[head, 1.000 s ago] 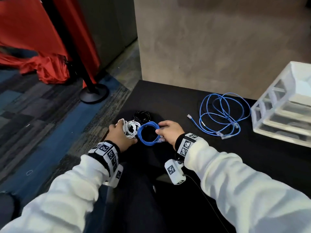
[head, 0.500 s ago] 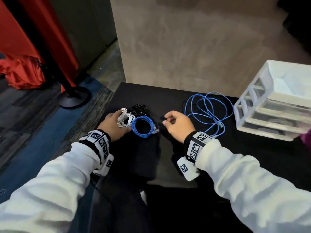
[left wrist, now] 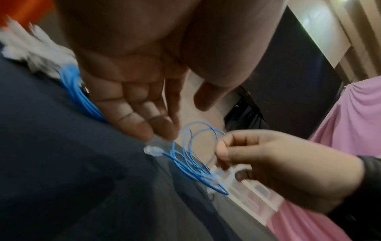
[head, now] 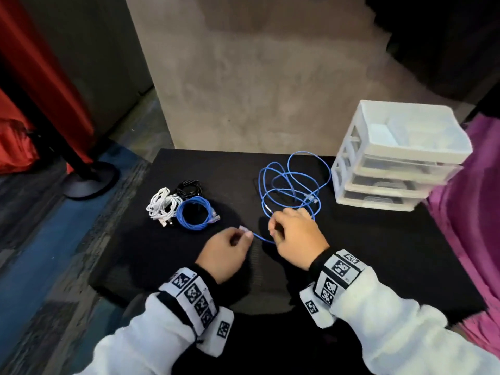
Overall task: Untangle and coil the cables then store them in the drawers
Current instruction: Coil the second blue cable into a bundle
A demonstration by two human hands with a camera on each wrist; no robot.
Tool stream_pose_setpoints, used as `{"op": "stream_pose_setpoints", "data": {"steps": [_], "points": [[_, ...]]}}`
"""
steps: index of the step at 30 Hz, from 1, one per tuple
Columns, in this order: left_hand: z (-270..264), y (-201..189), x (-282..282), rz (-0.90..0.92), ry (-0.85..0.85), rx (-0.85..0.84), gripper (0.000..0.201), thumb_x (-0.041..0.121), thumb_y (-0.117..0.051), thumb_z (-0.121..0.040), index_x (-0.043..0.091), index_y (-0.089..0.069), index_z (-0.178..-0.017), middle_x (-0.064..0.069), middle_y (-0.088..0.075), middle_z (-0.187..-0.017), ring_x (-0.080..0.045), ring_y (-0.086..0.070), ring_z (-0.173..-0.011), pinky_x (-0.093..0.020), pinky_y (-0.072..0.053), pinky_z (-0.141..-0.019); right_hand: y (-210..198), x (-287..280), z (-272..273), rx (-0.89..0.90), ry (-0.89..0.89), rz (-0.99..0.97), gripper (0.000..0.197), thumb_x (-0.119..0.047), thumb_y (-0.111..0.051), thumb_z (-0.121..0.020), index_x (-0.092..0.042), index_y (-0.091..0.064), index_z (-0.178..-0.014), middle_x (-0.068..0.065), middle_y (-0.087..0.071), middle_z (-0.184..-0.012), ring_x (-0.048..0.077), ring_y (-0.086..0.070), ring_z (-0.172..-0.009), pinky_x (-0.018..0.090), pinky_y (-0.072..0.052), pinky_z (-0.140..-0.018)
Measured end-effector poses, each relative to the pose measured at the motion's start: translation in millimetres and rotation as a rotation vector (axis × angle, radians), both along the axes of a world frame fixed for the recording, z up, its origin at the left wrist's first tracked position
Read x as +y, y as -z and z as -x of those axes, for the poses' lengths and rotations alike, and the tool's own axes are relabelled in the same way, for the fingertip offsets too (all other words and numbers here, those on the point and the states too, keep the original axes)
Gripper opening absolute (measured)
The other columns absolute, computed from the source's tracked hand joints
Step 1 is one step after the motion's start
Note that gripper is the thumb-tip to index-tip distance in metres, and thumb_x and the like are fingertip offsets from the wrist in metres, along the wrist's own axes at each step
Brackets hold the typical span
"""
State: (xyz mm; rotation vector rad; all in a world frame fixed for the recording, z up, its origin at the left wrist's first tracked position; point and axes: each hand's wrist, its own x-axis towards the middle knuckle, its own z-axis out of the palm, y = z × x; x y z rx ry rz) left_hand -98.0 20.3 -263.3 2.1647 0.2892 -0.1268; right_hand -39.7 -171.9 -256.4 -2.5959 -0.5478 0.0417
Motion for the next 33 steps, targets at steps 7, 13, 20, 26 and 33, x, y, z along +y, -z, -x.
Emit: {"op": "stream_pose_setpoints", "data": {"steps": [7, 13, 20, 26, 33], "points": [[7, 11, -35, -0.160, 0.214, -0.154, 0.043, 0.025, -0.061, -0.089, 0.025, -0.061, -0.133, 0.003, -0.058, -0.129, -0.013, -0.058, -0.118, -0.026, -0.040, -0.111, 28, -31, -5, 0.283, 0.060, 0.126, 0.023, -0.022, -0.066, -0.081, -0.036, -0.059, -0.098, -0.009, -0.068, -0.095, 0.023, -0.057, -0.111, 0.030, -0.045, -0.090], [20, 20, -34, -0.417, 0.593, 0.031, 0.067, 0.046, -0.053, -0.077, 0.042, -0.041, -0.143, 0.010, -0.055, -0.136, -0.021, -0.047, -0.128, -0.041, -0.040, -0.112, 14, -29, 44, 0.529, -0.177, -0.178, 0.011, -0.010, -0.063, -0.091, -0.017, -0.070, -0.087, -0.007, -0.067, -0.066, 0.008, -0.059, -0.061, 0.021, -0.047, -0.065], [18, 16, -5, -0.655, 0.609, -0.017, 0.033, 0.055, -0.069, -0.082, 0.040, -0.068, -0.111, 0.019, -0.051, -0.098, -0.012, -0.045, -0.105, -0.028, -0.044, -0.096, 6, -68, 2, 0.121, 0.311, -0.427, 0.015, -0.014, -0.061, -0.090, -0.020, -0.070, -0.079, -0.009, -0.069, -0.073, 0.005, -0.060, -0.068, 0.023, -0.045, -0.069], [28, 11, 33, -0.682, 0.512, 0.000, 0.032, 0.066, -0.053, -0.073, 0.036, -0.058, -0.083, 0.016, -0.051, -0.096, -0.015, -0.045, -0.100, -0.029, -0.045, -0.093, 14, -92, -52, 0.162, 0.520, -0.420, 0.014, -0.008, -0.055, -0.088, -0.018, -0.065, -0.088, 0.003, -0.063, -0.085, 0.024, -0.059, -0.080, 0.028, -0.043, -0.077], [28, 7, 62, -0.390, 0.120, -0.117, 0.020, 0.033, -0.071, -0.088, 0.024, -0.055, -0.079, 0.006, -0.057, -0.085, -0.015, -0.057, -0.082, -0.029, -0.040, -0.080, 29, -88, -74, 0.361, 0.157, 0.119, 0.019, -0.015, -0.072, -0.083, -0.033, -0.068, -0.079, -0.005, -0.056, -0.096, 0.026, -0.063, -0.101, 0.028, -0.049, -0.097]]}}
